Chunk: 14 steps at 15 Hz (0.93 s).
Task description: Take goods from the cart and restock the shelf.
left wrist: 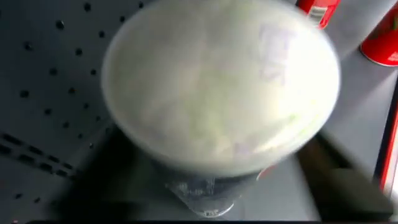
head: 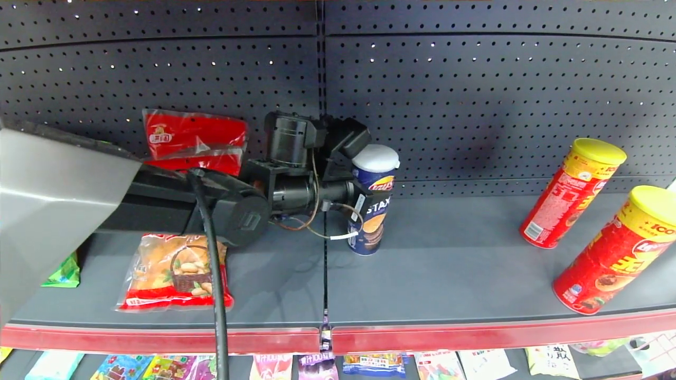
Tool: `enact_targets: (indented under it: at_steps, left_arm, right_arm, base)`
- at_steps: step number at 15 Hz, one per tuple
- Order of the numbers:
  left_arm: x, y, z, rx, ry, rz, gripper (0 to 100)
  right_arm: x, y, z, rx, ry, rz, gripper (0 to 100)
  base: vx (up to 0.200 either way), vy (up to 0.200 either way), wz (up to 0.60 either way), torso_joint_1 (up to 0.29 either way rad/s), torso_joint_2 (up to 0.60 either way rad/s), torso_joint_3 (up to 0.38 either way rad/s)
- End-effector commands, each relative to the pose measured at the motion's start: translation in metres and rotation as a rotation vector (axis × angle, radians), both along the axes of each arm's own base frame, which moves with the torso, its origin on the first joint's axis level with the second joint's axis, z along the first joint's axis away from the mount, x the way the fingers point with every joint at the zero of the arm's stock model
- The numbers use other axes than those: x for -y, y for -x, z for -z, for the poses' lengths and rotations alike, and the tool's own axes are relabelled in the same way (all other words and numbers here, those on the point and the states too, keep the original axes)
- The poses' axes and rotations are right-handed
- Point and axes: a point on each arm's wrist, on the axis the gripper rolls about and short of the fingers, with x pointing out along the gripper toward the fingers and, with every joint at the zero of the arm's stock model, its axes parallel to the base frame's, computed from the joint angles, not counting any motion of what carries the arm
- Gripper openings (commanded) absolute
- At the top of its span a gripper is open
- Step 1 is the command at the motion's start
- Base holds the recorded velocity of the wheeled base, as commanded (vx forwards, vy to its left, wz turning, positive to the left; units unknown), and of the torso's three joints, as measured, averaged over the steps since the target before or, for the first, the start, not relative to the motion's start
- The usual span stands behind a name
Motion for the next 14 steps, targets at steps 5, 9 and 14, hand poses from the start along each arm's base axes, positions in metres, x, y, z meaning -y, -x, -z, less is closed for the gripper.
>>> enact_targets:
  at_steps: [5, 9, 14]
  left_arm:
    - [-0.038, 0.049, -0.011, -0.067, 0.012, 0.152, 0]
    - [-0.054, 0.069, -0.014, -0.051, 0.008, 0.248, 0]
    - [-0.056, 0.076, -0.003, -0.049, -0.019, 0.332, 0]
  right_arm:
    - [0.0, 0.001, 0.0, 0.005, 0.0, -0.001, 0]
    - [0.0, 0.001, 0.0, 0.007, 0.001, -0.004, 0]
    - [0.0, 0.001, -0.002, 0.01, 0.0, -0.006, 0]
  base:
    - [0.0, 0.0, 0.0, 0.0, 0.0, 0.0]
    - [0.0, 0.0, 0.0, 0.0, 0.0, 0.0]
    - [0.0, 0.0, 0.0, 0.0, 0.0, 0.0]
